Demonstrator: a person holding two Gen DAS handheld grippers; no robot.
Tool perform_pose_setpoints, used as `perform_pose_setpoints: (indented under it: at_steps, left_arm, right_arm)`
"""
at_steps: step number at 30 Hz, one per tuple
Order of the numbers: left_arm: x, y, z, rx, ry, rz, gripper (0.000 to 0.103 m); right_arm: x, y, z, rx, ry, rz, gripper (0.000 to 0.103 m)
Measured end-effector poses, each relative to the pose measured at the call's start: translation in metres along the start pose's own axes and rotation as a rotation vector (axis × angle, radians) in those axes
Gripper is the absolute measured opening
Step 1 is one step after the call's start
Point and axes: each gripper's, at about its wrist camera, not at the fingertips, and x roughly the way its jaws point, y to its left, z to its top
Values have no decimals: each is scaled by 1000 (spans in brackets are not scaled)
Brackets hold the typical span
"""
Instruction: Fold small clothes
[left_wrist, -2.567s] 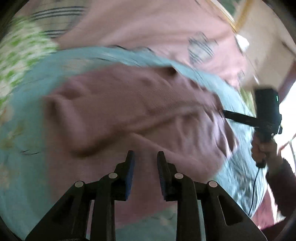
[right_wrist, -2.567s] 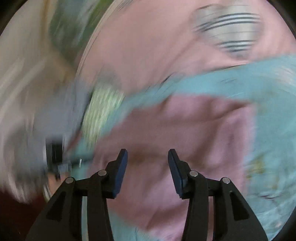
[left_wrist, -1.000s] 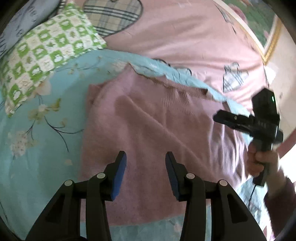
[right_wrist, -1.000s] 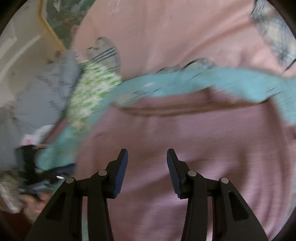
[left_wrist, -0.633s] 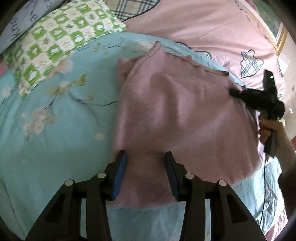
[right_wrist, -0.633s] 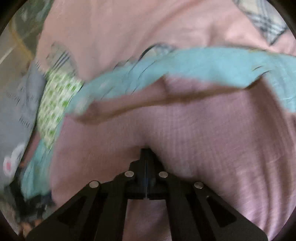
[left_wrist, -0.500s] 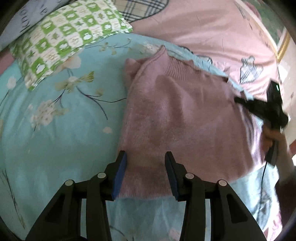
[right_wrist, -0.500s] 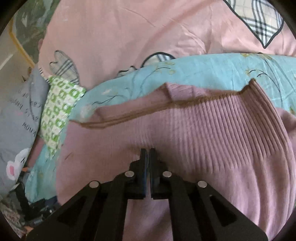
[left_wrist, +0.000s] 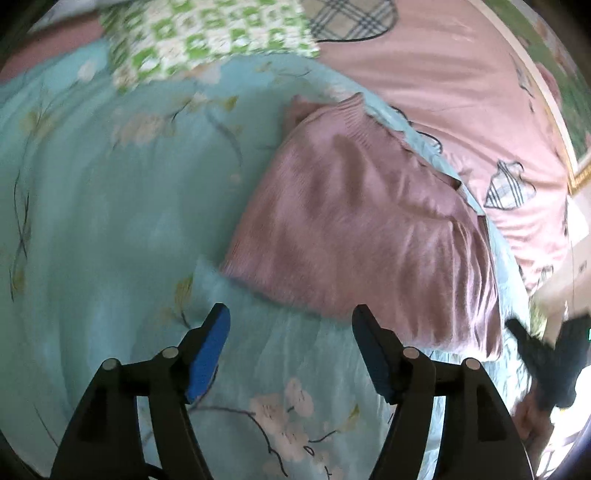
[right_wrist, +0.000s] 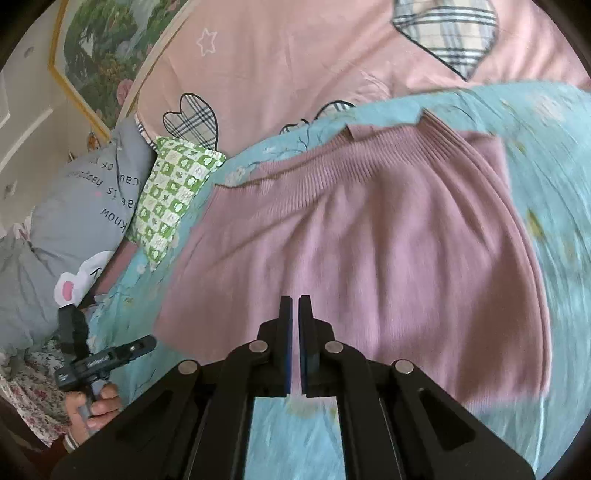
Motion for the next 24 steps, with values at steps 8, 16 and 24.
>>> perform_pose_setpoints:
  at_steps: [8,16,24]
  left_arm:
    - [17,3,3,-135,-15,-73,71]
    - [38,-6,13,-211,-137,-67,75]
    - [55,-21,30,-178,-99,-119,17]
  right_arm:
    - [-32,-16,-57,154,-27,43,7]
    - [-42,-20,-86,211,-35,57,26]
    - [-49,-33,-87,244,-60,53,28]
